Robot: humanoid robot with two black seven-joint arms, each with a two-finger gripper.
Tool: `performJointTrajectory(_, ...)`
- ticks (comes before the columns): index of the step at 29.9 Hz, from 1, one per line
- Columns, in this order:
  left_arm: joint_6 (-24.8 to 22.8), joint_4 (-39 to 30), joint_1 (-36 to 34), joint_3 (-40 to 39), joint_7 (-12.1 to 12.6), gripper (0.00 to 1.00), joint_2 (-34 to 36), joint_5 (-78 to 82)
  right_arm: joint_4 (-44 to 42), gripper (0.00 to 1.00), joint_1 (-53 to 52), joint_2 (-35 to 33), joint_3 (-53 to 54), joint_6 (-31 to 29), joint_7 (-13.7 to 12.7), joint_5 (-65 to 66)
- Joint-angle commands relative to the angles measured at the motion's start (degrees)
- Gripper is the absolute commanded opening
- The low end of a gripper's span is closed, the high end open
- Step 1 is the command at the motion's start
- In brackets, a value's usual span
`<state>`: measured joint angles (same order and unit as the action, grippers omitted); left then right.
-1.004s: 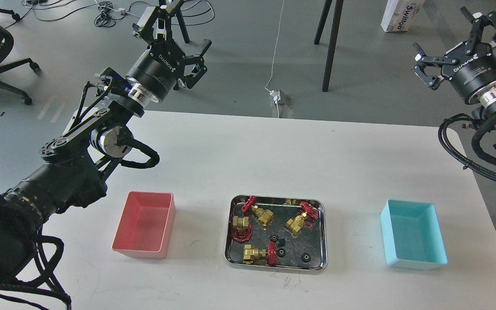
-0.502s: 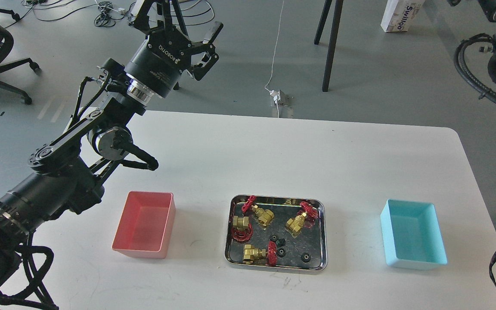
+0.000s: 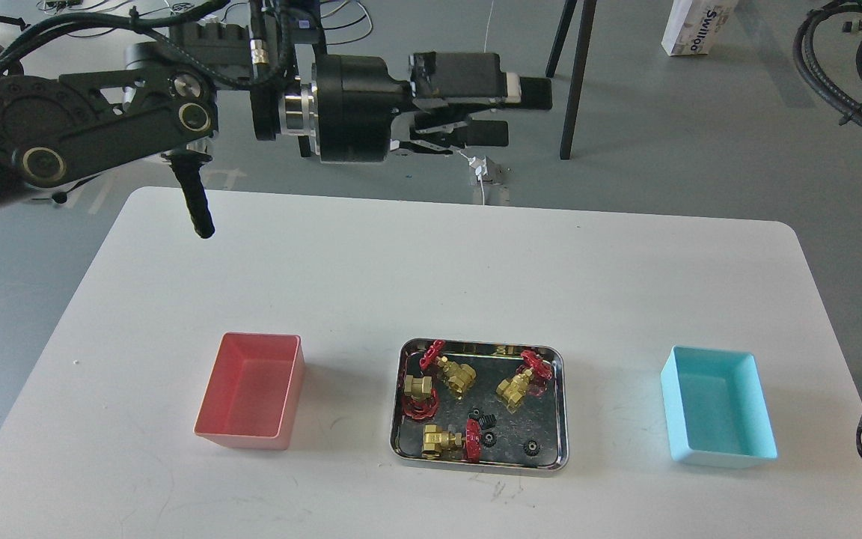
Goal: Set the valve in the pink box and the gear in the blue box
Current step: 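Raise the left arm and swing the left gripper toward the metal tray, then lower the left gripper onto a brass valve in the tray and grasp it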
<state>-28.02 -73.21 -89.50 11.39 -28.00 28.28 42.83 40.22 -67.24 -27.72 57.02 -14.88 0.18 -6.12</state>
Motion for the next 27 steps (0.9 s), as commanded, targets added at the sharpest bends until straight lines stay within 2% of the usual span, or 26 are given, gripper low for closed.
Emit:
performJointTrajectory(1,0.0,-4.9,-5.8,9.6,0.0,1.00,-1.7,9.7,-0.1,1.00,-0.2,-1.5,0.4,1.1,0.0,0.0)
performJointTrajectory(6,0.0,-5.5,-6.3,21.5,0.0,1.00,-9.3,19.8,0.2,1.00,-0.1,-4.5,-0.6,1.2,-0.4,-0.9)
performJointTrajectory(9,0.0,-2.2,-5.9,26.9,0.0,1.00,-14.0,21.1,0.1,1.00,-1.1,-4.8,-1.8,1.2,-2.1,-0.9)
performJointTrajectory(13,5.5,0.3,-4.9,31.7,0.0,1.00,-17.9,21.2,0.3,1.00,-2.6,-6.2,-3.1,1.2,-3.3,-1.0)
performJointTrajectory(21,12.6,7.0,-0.2,33.5,0.0,1.00,-19.7,24.7,0.6,1.00,-0.7,-6.9,-3.1,1.1,-3.3,-1.2)
performJointTrajectory(27,13.6,9.6,3.7,33.5,0.0,1.00,-19.3,25.3,0.6,1.00,0.3,-6.3,-3.2,1.1,-3.3,-1.2)
